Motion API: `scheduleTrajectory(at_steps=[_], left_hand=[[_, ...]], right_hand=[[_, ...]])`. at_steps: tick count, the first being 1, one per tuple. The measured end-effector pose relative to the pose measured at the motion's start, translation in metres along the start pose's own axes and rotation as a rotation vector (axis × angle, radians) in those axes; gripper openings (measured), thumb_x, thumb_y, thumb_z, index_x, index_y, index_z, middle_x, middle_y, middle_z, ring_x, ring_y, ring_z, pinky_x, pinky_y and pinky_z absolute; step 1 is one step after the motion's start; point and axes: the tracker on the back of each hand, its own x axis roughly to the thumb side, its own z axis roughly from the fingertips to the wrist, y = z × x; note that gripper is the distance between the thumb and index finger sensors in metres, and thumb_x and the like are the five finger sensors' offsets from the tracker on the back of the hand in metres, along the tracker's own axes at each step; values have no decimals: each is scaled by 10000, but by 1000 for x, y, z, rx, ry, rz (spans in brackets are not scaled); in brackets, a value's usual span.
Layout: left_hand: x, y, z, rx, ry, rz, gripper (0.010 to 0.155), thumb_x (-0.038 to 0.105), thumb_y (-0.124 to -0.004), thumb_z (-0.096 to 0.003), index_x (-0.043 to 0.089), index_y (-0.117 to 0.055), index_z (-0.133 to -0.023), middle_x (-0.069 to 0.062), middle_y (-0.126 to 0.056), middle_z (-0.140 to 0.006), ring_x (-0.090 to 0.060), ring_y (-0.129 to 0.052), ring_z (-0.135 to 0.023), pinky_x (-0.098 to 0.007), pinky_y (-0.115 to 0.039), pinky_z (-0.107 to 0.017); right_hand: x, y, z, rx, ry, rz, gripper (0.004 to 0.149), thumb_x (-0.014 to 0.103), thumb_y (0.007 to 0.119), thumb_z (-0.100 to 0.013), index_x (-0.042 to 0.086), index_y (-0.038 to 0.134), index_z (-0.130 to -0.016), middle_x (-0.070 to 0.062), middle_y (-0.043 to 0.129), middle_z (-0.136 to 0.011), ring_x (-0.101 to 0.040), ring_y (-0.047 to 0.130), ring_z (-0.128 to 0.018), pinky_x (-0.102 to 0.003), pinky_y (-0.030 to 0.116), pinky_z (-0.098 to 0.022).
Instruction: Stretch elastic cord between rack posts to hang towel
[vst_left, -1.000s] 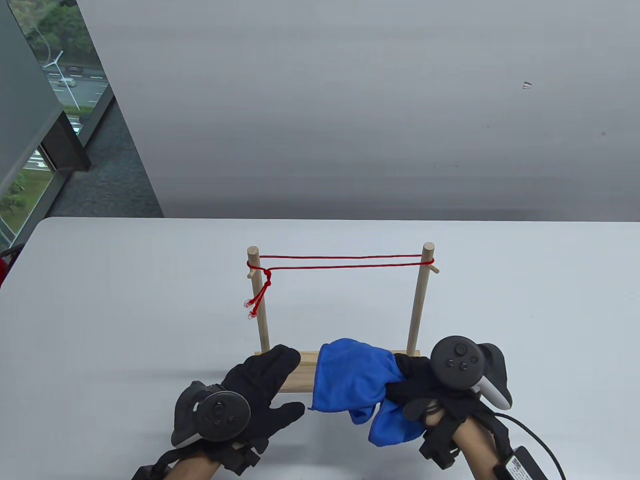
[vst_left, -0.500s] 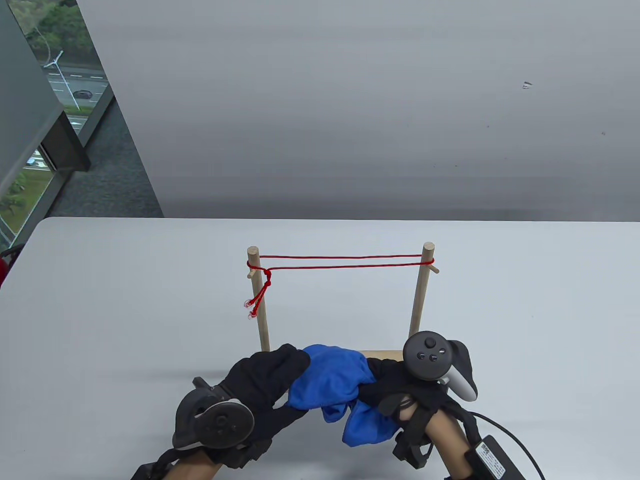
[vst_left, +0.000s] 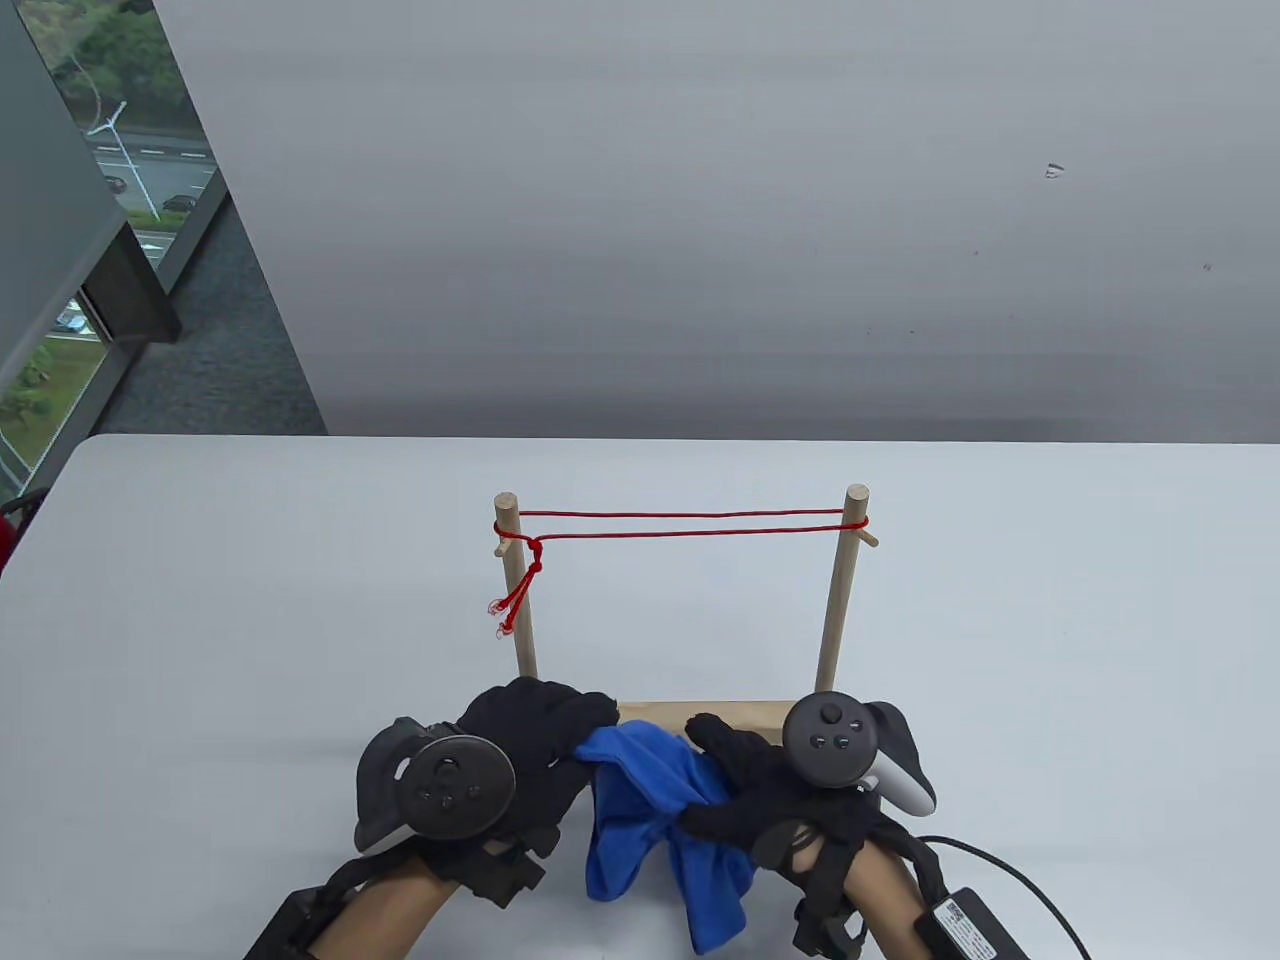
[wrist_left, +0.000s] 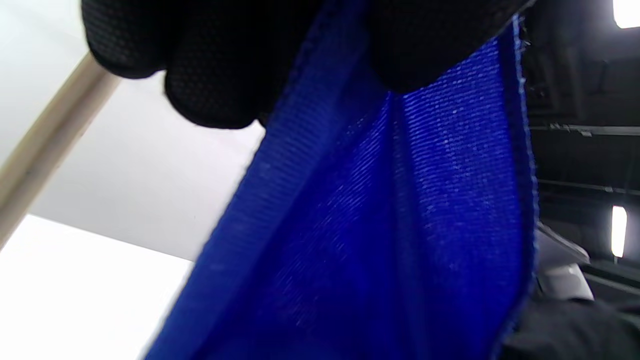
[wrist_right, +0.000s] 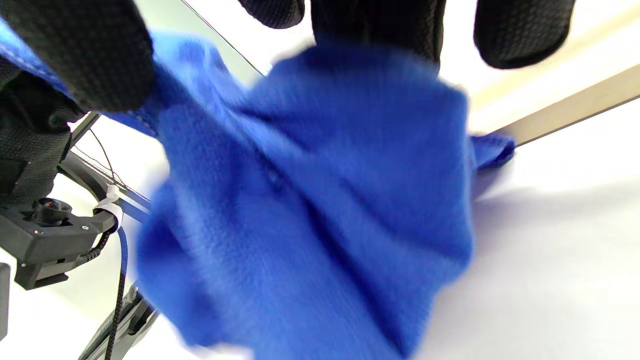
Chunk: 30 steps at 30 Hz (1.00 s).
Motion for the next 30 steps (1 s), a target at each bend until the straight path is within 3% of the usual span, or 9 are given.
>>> scheduleTrajectory(at_steps=[6,10,18,23,26,30], left_hand=[[1,8,-9,-1,47,-17,387,466,-868,-451,188,-983,-694,-9,-1066,-537,-284,-1047,-447,-508,-839,-466],[7,8,-15,5,62,-31,389,495,-869,-447,180,-1000,-634,-3,-1076,-459,-271,-1056,-386,-499,-854,-432],[24,1,-28,-41,52,-32,388,536,-884,-428,179,-1029,-476,21,-1077,-287,-244,-1068,-270,-486,-882,-369],[34,2,-30,-51,47,-58,383,544,-856,-440,199,-1017,-391,36,-1058,-209,-237,-1069,-230,-485,-889,-350],[31,8,-28,-25,46,-37,381,562,-837,-442,226,-1017,-429,38,-1075,-268,-242,-1075,-281,-486,-883,-378],[22,12,-22,1,33,97,418,587,-823,-435,237,-1002,-575,8,-1086,-456,-292,-1065,-430,-518,-847,-462]], right_hand=[[16,-18,14,-84,-43,1,870,612,772,-438,178,348,-1061,-184,442,-1067,-467,628,-945,-719,573,-578],[40,-22,20,-203,-114,37,798,561,789,-436,137,464,-1028,-196,569,-1005,-427,766,-836,-668,650,-543],[95,-21,18,-417,-227,253,816,553,836,-406,120,497,-1009,-170,673,-947,-376,867,-756,-628,724,-500],[108,-26,9,-502,-218,309,651,463,847,-408,98,673,-919,-153,836,-810,-336,977,-619,-585,787,-442],[111,-28,7,-523,-242,288,486,398,779,-441,87,803,-815,-121,952,-680,-301,1046,-486,-550,819,-404],[110,-35,8,-548,-298,179,432,385,768,-449,113,847,-776,-104,972,-649,-295,1046,-464,-554,811,-407]])
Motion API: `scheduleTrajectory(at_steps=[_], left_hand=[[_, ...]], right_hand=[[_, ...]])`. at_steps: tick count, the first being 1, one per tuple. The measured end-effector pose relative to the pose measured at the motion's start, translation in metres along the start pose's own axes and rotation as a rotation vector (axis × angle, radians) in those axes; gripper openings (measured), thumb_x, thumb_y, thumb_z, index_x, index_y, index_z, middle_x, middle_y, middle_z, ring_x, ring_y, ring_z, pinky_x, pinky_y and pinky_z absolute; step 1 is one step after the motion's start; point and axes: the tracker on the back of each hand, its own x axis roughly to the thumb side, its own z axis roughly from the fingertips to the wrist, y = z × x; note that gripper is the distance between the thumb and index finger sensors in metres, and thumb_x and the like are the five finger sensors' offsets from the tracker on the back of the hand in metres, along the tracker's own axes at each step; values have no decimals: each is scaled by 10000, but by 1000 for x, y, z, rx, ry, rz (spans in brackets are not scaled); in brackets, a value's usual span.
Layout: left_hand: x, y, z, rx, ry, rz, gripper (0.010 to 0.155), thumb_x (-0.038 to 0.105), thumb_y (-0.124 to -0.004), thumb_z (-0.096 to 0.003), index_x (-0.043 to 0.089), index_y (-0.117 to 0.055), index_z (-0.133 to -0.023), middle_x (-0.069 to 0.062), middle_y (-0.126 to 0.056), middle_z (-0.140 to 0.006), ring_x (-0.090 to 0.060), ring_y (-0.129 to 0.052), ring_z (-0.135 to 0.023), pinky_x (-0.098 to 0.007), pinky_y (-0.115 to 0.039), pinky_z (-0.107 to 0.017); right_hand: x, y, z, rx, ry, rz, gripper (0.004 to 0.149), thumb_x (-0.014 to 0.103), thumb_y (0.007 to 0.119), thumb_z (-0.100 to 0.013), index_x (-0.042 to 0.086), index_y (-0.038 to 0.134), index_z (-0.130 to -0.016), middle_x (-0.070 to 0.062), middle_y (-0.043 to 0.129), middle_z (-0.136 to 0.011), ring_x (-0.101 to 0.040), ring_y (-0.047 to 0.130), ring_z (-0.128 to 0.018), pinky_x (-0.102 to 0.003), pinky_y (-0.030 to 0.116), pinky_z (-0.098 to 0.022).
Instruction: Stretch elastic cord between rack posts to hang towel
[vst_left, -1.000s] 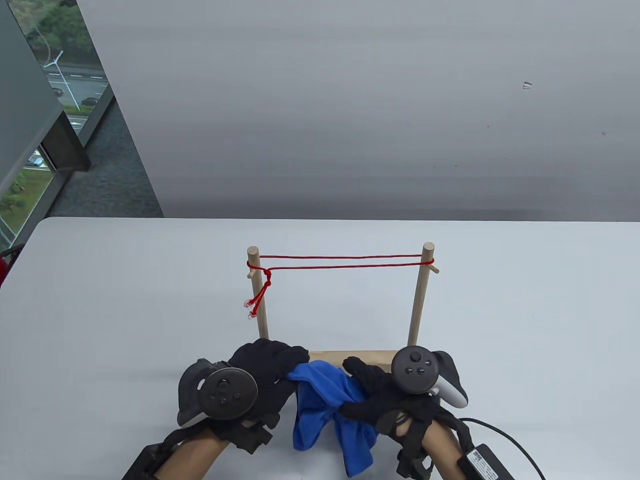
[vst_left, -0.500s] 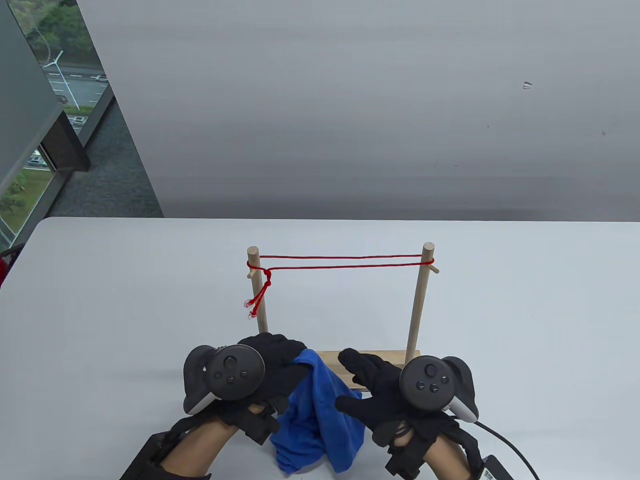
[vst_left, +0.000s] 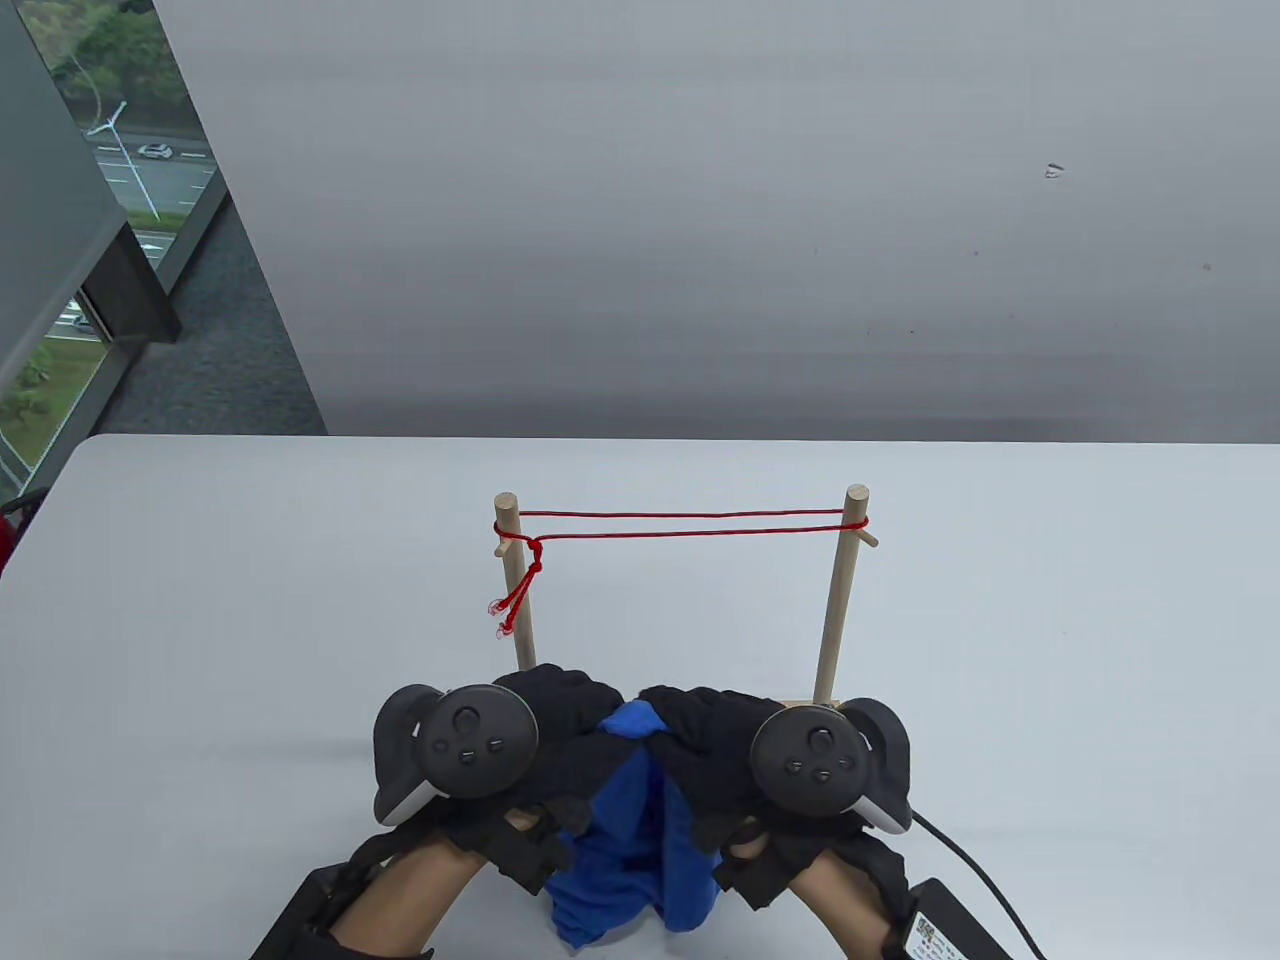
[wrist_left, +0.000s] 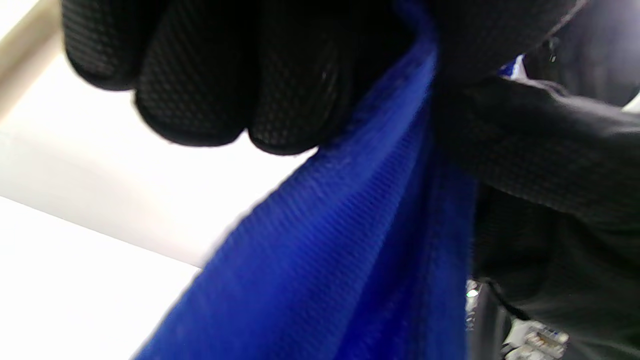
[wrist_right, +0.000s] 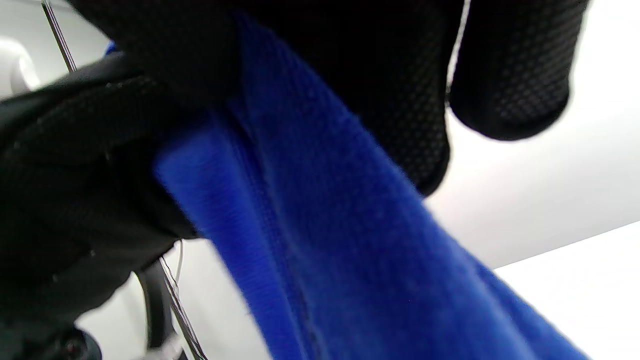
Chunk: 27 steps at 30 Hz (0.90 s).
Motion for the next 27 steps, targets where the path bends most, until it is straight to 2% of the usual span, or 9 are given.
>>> scheduleTrajectory(at_steps=[3,4,5,7,11,14,15,21,27], left_hand=[[-7,0,3,-3,-5,77,506,618,-833,-414,228,-955,-714,-14,-1063,-595,-323,-1038,-536,-543,-815,-513],[-9,-2,4,-18,-5,94,576,626,-844,-405,227,-899,-817,-25,-1035,-695,-341,-1014,-600,-558,-791,-544],[-11,-4,4,-37,-11,99,614,630,-850,-402,233,-862,-870,-28,-1014,-756,-345,-998,-645,-565,-778,-564],[-12,-7,5,-37,5,103,668,611,-871,-401,233,-799,-947,-42,-979,-832,-352,-977,-689,-578,-756,-587],[-9,-14,3,-84,33,75,698,612,-920,-370,219,-816,-937,-51,-989,-841,-344,-983,-694,-580,-749,-597],[-12,-22,2,-154,80,11,648,583,-939,-371,224,-852,-903,-39,-999,-823,-344,-981,-688,-583,-736,-608],[-14,-24,3,-149,99,-4,574,553,-942,-376,237,-896,-853,-34,-1024,-784,-338,-997,-662,-582,-741,-604],[-20,-30,8,-208,139,-50,451,490,-927,-404,254,-950,-789,-43,-1039,-782,-349,-988,-678,-598,-710,-626],[-29,-20,14,-181,187,-3,447,455,-851,-457,229,-901,-840,-77,-1012,-841,-373,-975,-721,-620,-689,-638]], right_hand=[[-4,-5,-1,-18,5,-29,420,401,754,-455,163,843,-789,-98,955,-682,-300,1032,-499,-560,800,-417],[-6,-9,-1,-36,13,-59,416,405,752,-454,178,847,-789,-100,948,-693,-303,1027,-510,-562,797,-421],[-7,-11,-1,-42,10,-90,417,407,748,-455,183,844,-794,-101,944,-699,-307,1023,-518,-565,793,-424],[-9,-15,-2,-49,14,-133,417,414,746,-455,192,846,-794,-104,939,-708,-311,1018,-526,-569,788,-428],[-14,-22,-3,-45,12,-292,418,432,736,-461,220,838,-806,-104,920,-734,-308,1005,-551,-568,781,-440],[-17,-29,-2,-74,25,-473,418,427,739,-465,211,837,-809,-115,915,-734,-321,997,-552,-571,775,-439],[-17,-32,-1,-81,27,-495,419,426,740,-465,209,836,-810,-117,914,-735,-322,996,-553,-573,773,-438],[-23,-53,6,-181,25,-535,420,435,734,-468,213,833,-810,-105,922,-724,-308,1004,-541,-559,784,-433],[-35,-71,18,-257,64,-471,420,419,741,-471,174,839,-798,-100,939,-697,-304,1013,-517,-555,791,-423]])
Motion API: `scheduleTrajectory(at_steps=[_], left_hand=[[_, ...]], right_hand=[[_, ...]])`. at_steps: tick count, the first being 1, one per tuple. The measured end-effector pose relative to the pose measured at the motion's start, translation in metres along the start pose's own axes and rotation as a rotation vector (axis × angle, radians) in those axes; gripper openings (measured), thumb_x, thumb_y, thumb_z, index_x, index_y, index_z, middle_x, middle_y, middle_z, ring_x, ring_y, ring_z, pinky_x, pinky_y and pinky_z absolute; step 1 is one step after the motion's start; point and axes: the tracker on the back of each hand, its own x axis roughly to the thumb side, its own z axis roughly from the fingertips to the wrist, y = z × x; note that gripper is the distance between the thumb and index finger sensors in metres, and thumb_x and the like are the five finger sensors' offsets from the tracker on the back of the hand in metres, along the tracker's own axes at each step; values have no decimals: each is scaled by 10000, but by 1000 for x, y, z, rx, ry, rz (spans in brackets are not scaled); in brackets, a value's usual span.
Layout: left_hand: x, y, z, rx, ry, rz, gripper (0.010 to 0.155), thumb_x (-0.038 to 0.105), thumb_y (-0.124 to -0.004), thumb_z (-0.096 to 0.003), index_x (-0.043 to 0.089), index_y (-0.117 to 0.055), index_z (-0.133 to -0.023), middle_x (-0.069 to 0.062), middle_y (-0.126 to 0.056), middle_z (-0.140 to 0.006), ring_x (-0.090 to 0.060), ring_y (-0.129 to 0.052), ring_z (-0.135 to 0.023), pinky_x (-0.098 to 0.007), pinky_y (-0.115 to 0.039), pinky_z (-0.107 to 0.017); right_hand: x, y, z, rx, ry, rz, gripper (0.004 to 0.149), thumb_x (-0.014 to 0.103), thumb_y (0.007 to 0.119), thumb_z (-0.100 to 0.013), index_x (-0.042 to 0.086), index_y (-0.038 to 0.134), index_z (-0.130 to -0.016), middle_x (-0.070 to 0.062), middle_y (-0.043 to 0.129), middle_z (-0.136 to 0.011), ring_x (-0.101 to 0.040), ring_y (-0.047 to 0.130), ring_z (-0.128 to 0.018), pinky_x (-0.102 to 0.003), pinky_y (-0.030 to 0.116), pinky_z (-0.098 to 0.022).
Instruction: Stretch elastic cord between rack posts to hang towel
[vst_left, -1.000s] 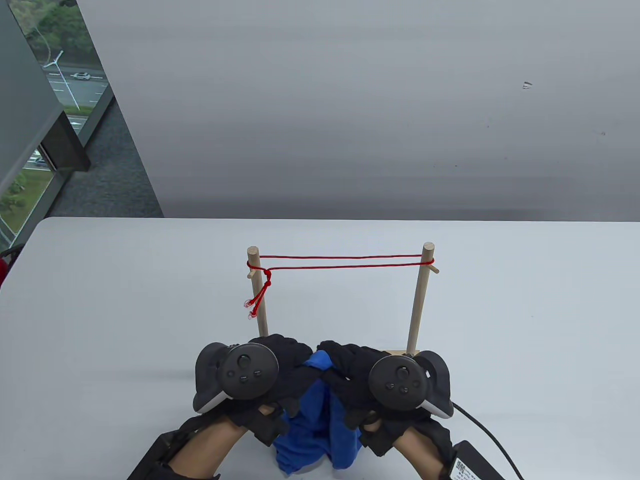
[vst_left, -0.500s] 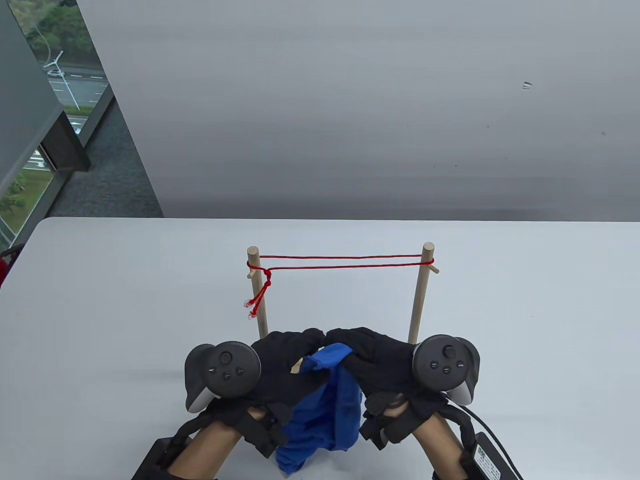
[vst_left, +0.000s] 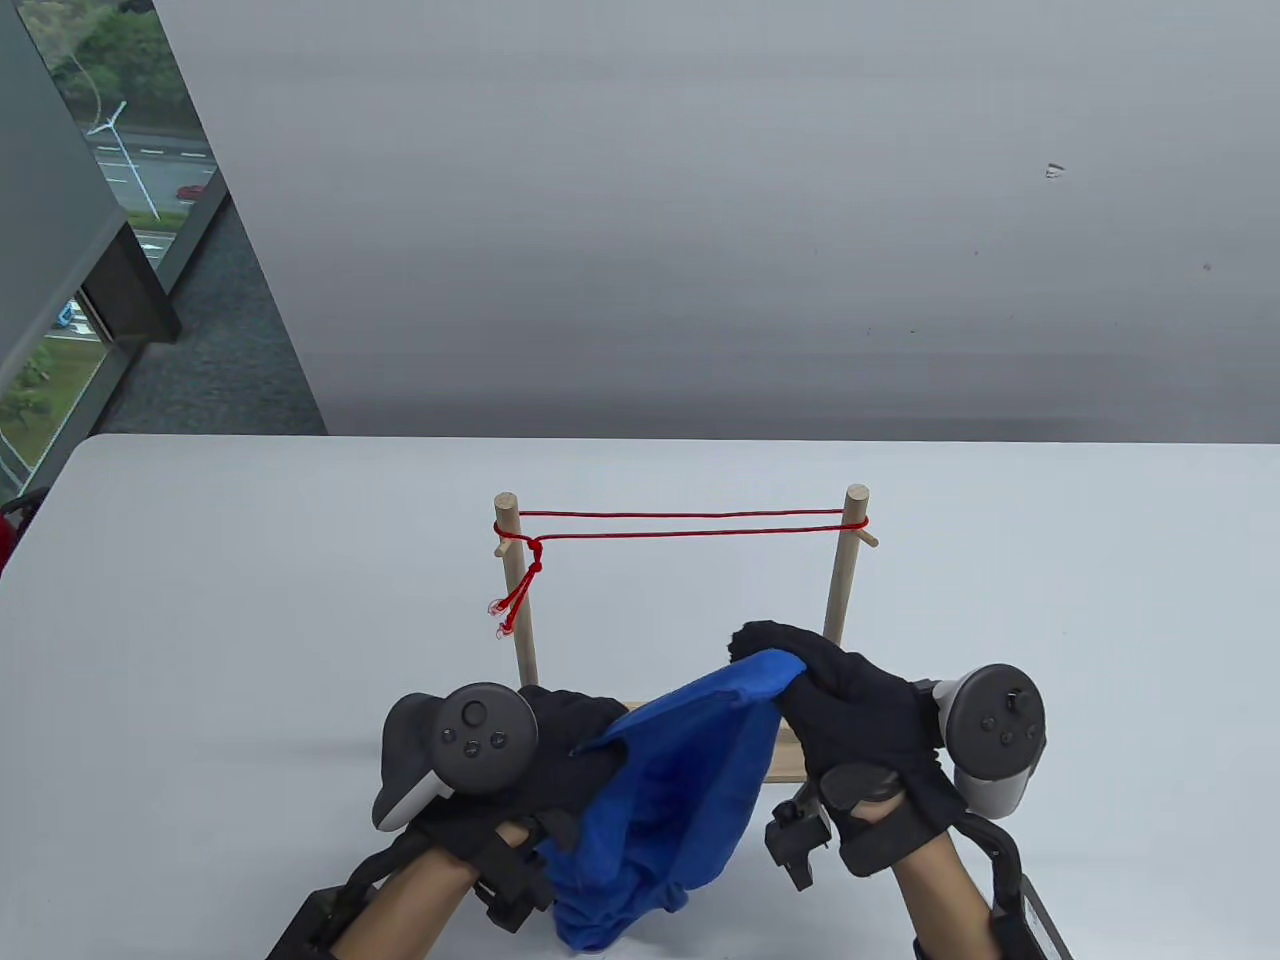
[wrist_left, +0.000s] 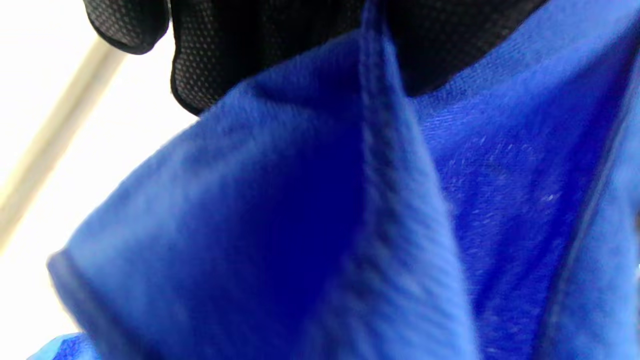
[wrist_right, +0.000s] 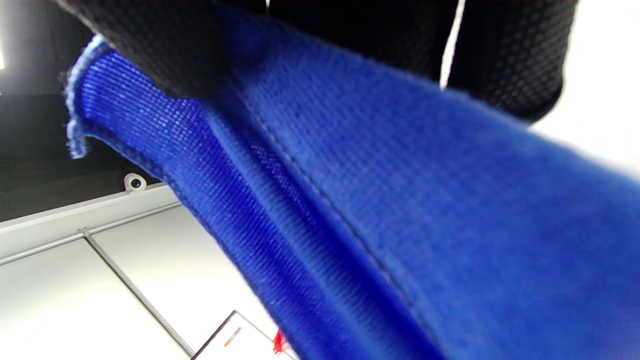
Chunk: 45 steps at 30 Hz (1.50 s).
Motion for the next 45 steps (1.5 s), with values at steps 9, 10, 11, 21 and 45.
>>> scheduleTrajectory(at_steps=[9,10,11,21,45], left_hand=[[5,21,3,133,2,25,435,378,-850,-455,129,-885,-810,1,-1078,-552,-282,-1060,-464,-579,-766,-576],[7,23,2,135,-2,10,435,377,-851,-455,128,-885,-809,8,-1078,-533,-278,-1059,-446,-576,-771,-571],[9,25,1,142,-4,-10,436,378,-855,-450,128,-889,-805,17,-1078,-514,-271,-1060,-425,-572,-777,-566],[19,36,0,125,-22,-127,449,404,-895,-432,142,-923,-795,5,-1113,-506,-288,-1075,-422,-556,-793,-548],[-7,29,17,-71,162,-273,444,407,-818,-461,175,-880,-835,-64,-1035,-772,-359,-1023,-654,-621,-700,-635]], right_hand=[[-7,-7,2,131,38,223,524,257,764,-450,285,647,-960,-86,957,-638,-262,1040,-416,-501,856,-347],[-8,-6,1,165,47,259,482,259,776,-448,276,726,-927,-87,933,-679,-265,1028,-457,-491,859,-348],[-8,-5,0,182,51,294,441,262,793,-441,264,796,-882,-89,908,-712,-257,1022,-481,-482,864,-348],[4,1,-8,134,-84,399,397,446,818,-437,153,920,-684,-21,1008,-430,-160,1037,-188,-404,892,-219],[53,-22,-14,-165,-318,525,389,407,804,-424,122,926,-658,4,1013,-333,-104,1011,-86,-357,899,-146]])
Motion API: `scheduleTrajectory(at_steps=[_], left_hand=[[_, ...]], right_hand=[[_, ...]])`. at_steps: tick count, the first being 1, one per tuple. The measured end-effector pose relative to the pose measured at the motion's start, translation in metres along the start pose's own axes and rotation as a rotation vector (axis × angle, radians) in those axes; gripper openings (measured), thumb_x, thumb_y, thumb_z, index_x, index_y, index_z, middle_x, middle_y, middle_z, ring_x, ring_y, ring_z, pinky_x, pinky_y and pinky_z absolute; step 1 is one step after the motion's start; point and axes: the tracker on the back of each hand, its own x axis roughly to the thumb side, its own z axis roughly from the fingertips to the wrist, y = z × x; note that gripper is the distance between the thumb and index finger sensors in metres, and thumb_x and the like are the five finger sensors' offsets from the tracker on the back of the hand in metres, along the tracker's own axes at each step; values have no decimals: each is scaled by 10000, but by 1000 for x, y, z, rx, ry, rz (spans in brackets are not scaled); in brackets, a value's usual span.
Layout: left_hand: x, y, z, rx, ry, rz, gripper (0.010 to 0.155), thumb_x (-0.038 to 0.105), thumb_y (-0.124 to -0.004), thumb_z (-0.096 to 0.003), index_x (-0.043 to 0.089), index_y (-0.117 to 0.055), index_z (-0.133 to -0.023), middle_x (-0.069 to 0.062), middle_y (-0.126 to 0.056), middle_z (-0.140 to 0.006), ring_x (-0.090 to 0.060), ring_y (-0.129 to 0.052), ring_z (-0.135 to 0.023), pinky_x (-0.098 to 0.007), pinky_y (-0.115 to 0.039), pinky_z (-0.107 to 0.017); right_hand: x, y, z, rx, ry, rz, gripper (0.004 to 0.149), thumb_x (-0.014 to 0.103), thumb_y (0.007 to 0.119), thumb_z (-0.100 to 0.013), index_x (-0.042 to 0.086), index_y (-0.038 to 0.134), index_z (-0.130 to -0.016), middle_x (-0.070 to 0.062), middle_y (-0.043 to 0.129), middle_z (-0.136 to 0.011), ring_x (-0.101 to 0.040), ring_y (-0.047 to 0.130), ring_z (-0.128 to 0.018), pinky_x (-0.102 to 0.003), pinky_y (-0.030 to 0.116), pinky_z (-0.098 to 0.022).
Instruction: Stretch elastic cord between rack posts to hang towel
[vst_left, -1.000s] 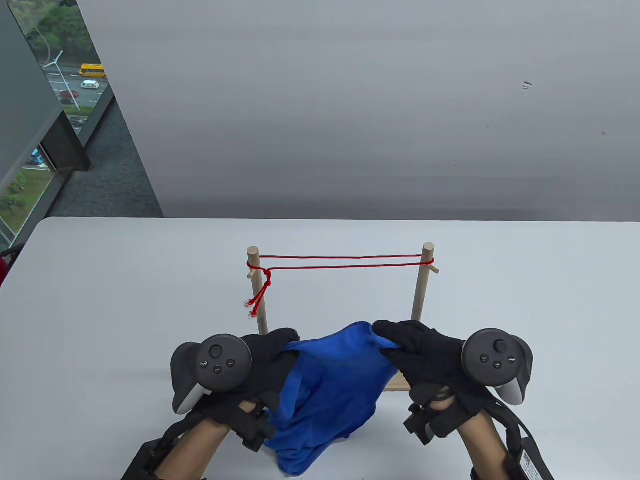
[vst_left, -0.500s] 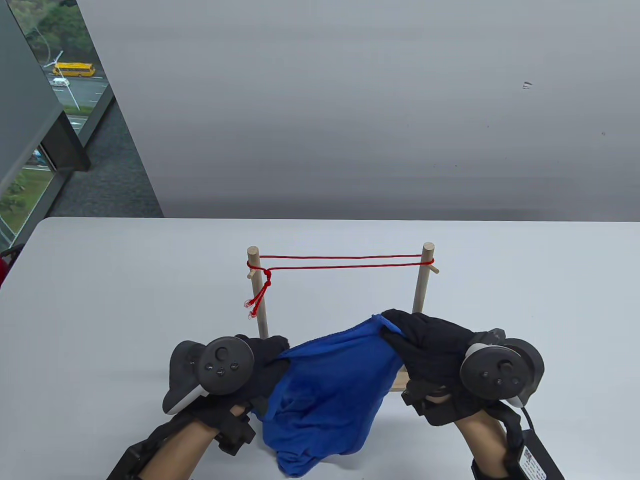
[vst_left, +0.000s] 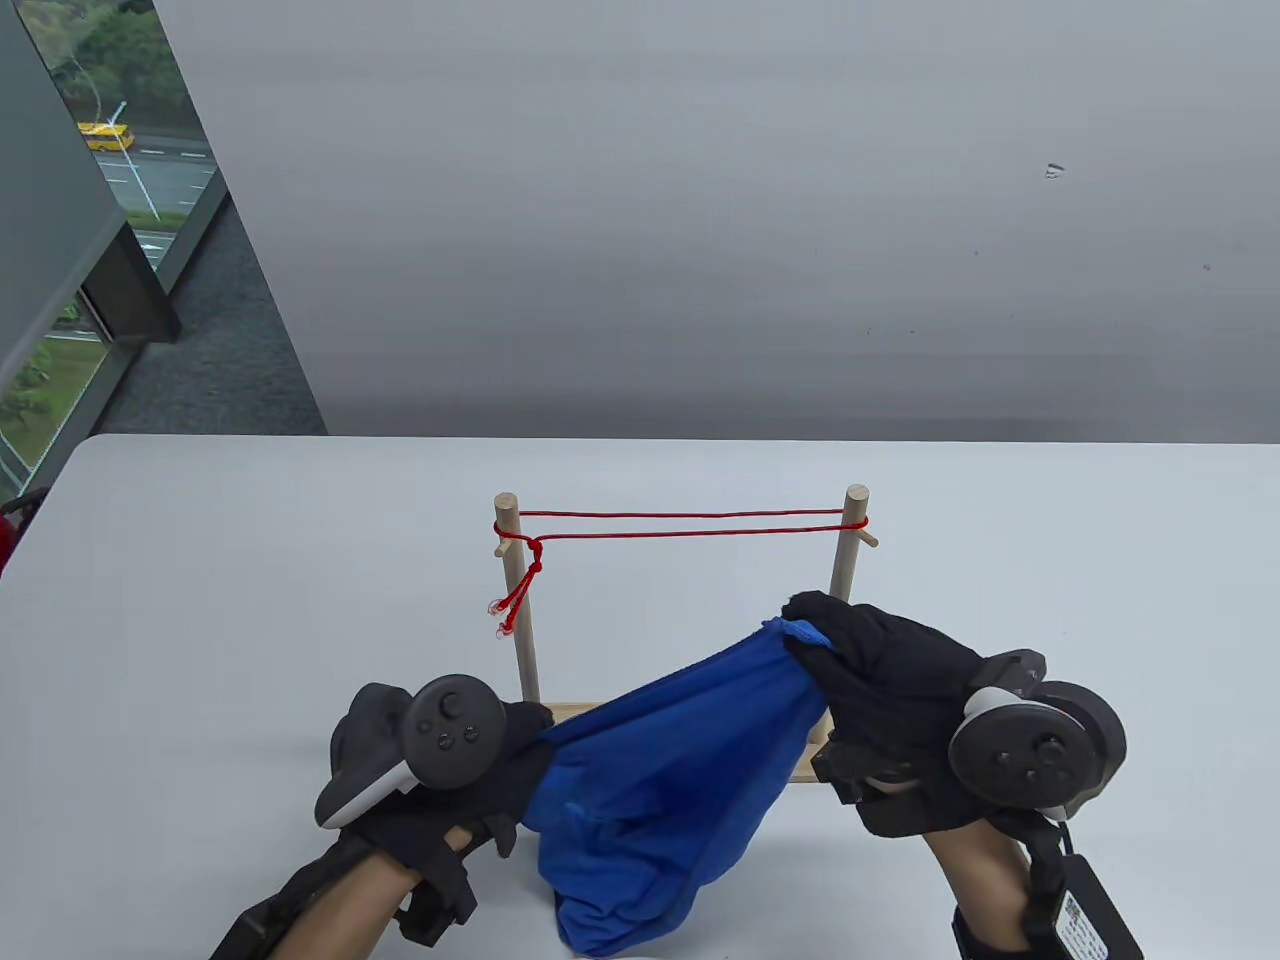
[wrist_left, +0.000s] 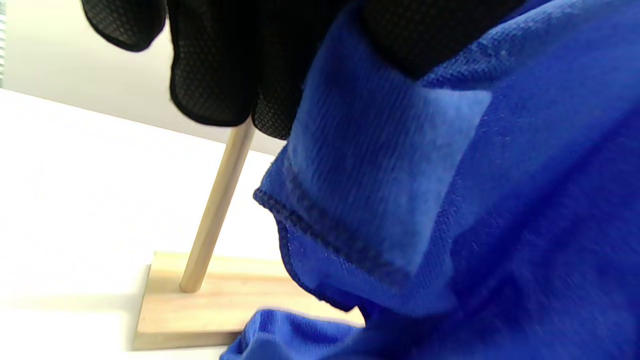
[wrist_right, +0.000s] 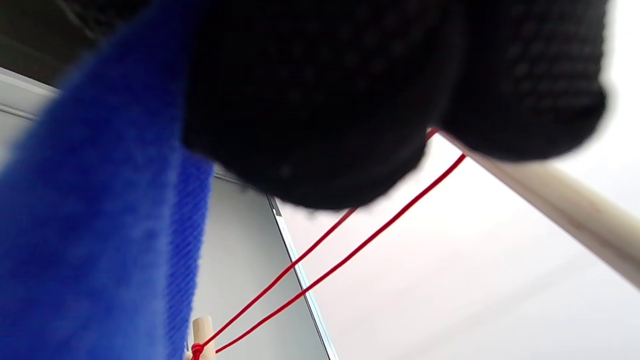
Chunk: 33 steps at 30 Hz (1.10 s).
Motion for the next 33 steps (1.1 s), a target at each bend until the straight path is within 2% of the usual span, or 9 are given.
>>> scheduleTrajectory(at_steps=[4,6,9,11,15,20,24,27,33], left_hand=[[-4,-3,3,55,-5,3,440,408,-843,-419,148,-913,-767,-23,-1089,-606,-302,-1081,-490,-576,-757,-585],[-5,-3,4,119,-17,-31,435,415,-852,-400,141,-942,-726,18,-1108,-453,-268,-1094,-358,-547,-795,-538],[-9,1,7,161,56,-102,433,433,-838,-409,136,-951,-704,117,-1058,-196,-196,-1075,-120,-475,-870,-423],[-12,5,8,201,76,-115,432,444,-836,-413,144,-960,-698,142,-1037,-112,-162,-1061,-30,-440,-903,-351],[-18,15,13,276,89,-12,427,416,-850,-405,122,-957,-696,147,-1048,-130,-158,-1077,-39,-437,-907,-342],[-19,28,16,373,80,81,431,397,-852,-390,132,-949,-716,139,-1084,-213,-170,-1099,-102,-453,-902,-365],[-17,41,16,415,62,137,427,386,-846,-395,138,-934,-731,125,-1096,-287,-185,-1108,-167,-466,-893,-391],[-12,52,20,479,41,107,424,389,-848,-395,140,-936,-727,127,-1095,-284,-181,-1105,-162,-461,-893,-389],[-1,74,27,580,0,59,420,389,-858,-394,134,-941,-718,126,-1094,-273,-178,-1101,-150,-456,-895,-382]], right_hand=[[0,-3,0,-1,3,35,389,417,806,-421,141,929,-665,12,1014,-327,-104,1009,-81,-358,899,-145],[-1,-4,0,16,1,60,386,425,808,-420,156,933,-666,26,1011,-305,-93,999,-63,-351,899,-138],[-2,-6,-1,49,4,97,387,443,820,-408,180,947,-662,62,992,-214,-56,954,14,-326,898,-99],[-4,-7,-1,67,9,102,389,453,824,-396,199,954,-662,76,984,-170,-40,933,55,-310,898,-73],[-13,-7,0,80,58,44,392,450,836,-380,204,962,-659,76,997,-163,-41,939,66,-307,901,-66],[-22,-8,1,132,116,-17,398,410,835,-390,165,941,-685,47,1030,-265,-102,1015,-31,-359,913,-135],[-27,-9,1,229,138,-18,408,383,796,-423,150,896,-743,3,1024,-409,-176,1045,-187,-425,893,-247],[-31,-13,1,248,148,-12,412,403,782,-436,204,880,-784,-20,1002,-490,-200,1031,-259,-446,874,-284],[-28,-24,-3,218,121,101,417,445,818,-398,216,932,-728,63,973,-231,-70,924,-28,-352,896,-165]])
